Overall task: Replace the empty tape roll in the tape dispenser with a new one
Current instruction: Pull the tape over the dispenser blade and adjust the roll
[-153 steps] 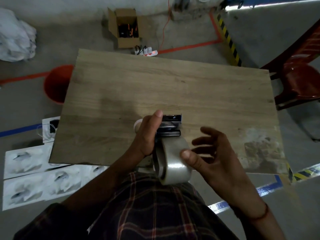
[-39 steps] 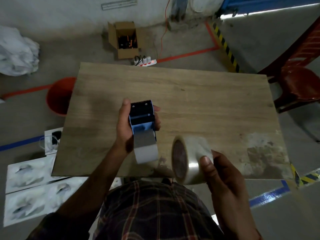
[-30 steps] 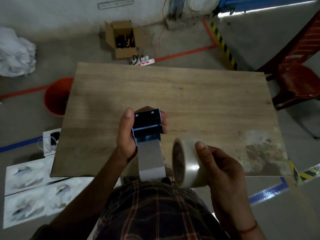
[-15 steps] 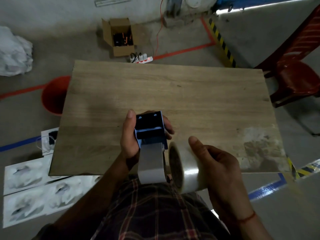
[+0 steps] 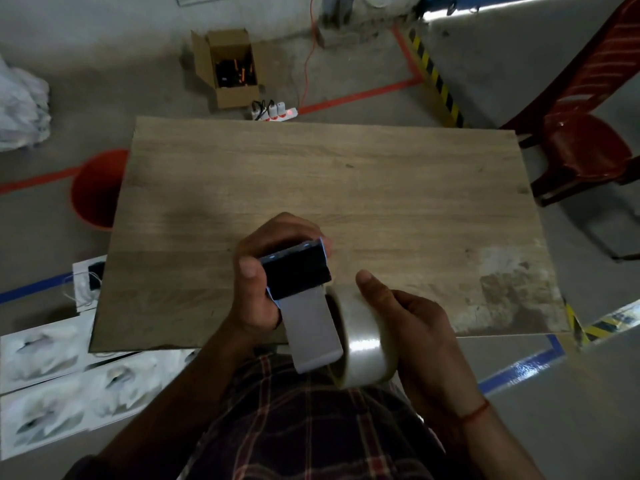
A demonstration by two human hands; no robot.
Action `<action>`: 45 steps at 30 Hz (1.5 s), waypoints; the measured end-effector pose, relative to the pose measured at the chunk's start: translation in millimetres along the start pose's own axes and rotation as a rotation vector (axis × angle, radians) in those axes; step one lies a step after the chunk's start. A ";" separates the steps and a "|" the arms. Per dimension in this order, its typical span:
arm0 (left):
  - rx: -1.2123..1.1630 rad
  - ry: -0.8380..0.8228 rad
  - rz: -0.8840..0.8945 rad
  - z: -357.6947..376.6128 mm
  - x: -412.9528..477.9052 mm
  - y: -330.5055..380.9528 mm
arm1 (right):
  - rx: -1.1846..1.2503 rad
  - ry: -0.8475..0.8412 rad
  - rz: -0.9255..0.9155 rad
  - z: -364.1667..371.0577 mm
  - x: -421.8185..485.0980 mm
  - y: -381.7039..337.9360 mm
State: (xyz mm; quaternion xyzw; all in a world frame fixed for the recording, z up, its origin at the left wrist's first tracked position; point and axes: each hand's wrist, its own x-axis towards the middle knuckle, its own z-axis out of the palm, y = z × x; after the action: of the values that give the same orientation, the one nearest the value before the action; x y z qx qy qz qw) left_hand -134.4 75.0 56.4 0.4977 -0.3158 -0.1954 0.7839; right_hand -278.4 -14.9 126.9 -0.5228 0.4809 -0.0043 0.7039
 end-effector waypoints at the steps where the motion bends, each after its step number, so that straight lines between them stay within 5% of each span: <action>1: 0.062 -0.029 0.044 0.2 1.6 1.4 | -0.001 -0.010 0.009 -1.1 0.6 -1.9; 8: 0.203 0.008 0.193 4.2 3.5 4.4 | -0.020 0.005 -0.006 -0.1 4.9 -7.1; 13: 0.057 0.104 0.109 8.2 1.9 10.9 | -0.080 0.023 -0.065 2.7 4.1 -2.2; 26: 0.217 0.052 0.086 0.3 10.9 -10.8 | -0.172 0.080 -0.180 11.0 22.4 -16.0; 39: 0.136 0.112 -0.094 1.7 7.3 -15.4 | -0.249 -0.038 -0.070 12.5 27.0 -13.7; 45: 0.287 0.109 -0.140 -3.9 1.8 -21.6 | -0.134 -0.317 0.097 -5.8 15.8 -11.4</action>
State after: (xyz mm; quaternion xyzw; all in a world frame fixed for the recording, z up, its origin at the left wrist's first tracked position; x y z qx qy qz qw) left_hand -130.2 67.2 36.2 0.6351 -0.2622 -0.1753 0.7051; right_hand -268.3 -32.4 124.8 -0.5387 0.3880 0.1440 0.7338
